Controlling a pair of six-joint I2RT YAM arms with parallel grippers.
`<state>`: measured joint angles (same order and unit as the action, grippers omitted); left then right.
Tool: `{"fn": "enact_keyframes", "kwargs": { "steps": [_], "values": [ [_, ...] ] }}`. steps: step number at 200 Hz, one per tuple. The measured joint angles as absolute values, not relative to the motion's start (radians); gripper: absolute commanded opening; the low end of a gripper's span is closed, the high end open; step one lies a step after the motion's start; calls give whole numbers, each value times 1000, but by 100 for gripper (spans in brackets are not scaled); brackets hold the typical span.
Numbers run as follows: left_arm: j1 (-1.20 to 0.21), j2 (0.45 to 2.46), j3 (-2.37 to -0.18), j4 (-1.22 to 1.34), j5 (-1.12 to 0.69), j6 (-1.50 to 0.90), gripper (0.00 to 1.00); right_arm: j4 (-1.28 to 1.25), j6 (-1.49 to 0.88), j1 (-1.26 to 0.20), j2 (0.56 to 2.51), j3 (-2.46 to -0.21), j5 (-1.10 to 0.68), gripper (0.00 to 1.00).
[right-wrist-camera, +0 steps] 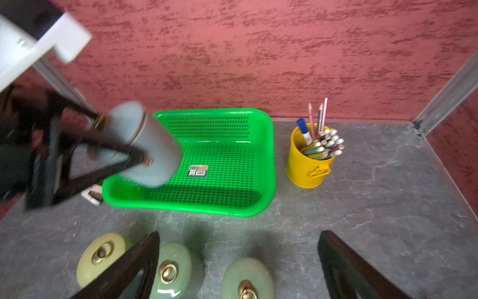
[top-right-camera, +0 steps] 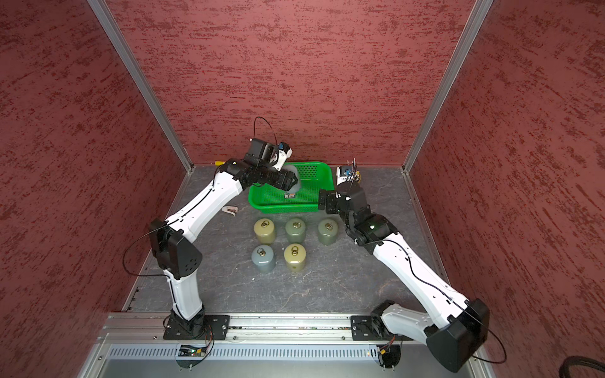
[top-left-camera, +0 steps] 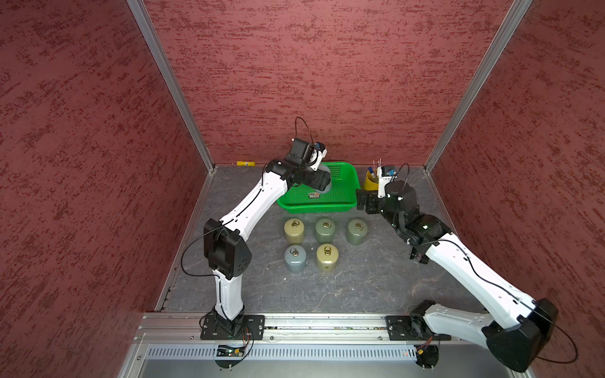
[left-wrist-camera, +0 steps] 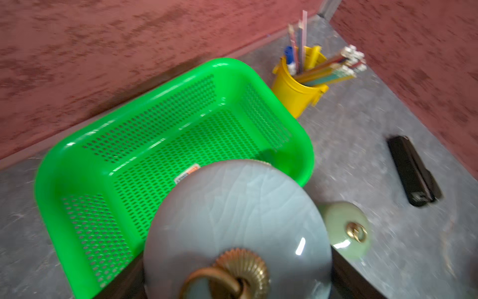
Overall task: Take the tea canister out of the basket
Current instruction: Place the tea canister at the center of the board.
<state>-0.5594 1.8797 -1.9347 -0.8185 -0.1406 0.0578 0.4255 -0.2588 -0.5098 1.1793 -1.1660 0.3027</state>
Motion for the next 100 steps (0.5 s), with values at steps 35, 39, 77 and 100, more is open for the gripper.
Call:
{"fn": "enact_keyframes", "kwargs": {
  "steps": [35,39,77,100],
  "values": [
    [-674,1793,-1819,-816,-194,57,50,500,-289,-381,1230,-1231,252,99],
    [-690,1782,-1807,-816,-197,57,50,507,-290,-368,1236,-1233,245,99],
    [-826,1687,-1670,-778,-194,53,50,541,-305,-295,1259,-1234,191,99],
    [-909,1633,-1563,-721,-172,40,50,543,-311,-273,1259,-1234,164,99]
  ]
}}
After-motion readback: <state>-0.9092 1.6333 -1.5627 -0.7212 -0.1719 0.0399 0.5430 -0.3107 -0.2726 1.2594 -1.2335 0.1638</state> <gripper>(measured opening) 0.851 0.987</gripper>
